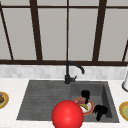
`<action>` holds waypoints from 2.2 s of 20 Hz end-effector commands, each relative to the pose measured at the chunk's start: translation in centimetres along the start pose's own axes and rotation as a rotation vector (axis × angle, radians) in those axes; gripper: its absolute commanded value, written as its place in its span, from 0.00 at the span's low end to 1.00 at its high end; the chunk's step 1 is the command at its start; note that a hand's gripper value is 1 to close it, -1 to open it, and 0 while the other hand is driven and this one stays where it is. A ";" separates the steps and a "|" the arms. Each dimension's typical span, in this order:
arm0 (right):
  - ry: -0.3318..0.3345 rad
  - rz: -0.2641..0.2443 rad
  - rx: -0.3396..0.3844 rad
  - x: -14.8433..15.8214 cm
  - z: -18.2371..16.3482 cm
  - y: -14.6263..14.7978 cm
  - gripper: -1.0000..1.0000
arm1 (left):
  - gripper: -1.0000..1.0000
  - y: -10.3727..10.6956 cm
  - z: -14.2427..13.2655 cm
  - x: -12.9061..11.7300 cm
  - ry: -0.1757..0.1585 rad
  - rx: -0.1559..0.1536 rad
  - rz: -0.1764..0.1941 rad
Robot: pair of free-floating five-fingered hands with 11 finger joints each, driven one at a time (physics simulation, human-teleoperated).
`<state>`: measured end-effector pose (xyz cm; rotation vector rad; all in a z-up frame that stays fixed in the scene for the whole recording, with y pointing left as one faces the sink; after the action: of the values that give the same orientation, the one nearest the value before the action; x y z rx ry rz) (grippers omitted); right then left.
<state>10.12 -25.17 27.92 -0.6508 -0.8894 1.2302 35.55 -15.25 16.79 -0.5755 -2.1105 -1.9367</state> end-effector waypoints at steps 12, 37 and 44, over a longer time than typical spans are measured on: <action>0.000 0.000 0.000 0.0 0.0 0.0 0.50 | 1.00 -5.1 -1.1 -9.8 -0.090 -0.062 -0.068; 0.000 0.000 0.000 0.0 0.0 0.0 0.50 | 1.00 -4.6 -1.1 -19.1 -0.042 -0.037 -0.078; 0.000 0.000 0.000 0.0 0.0 0.0 0.50 | 1.00 -8.3 -1.3 -24.7 -0.062 -0.036 -0.098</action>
<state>10.12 -25.17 27.92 -0.6508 -0.8894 1.2302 53.03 -19.82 1.47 -0.5300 -2.1477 -1.9742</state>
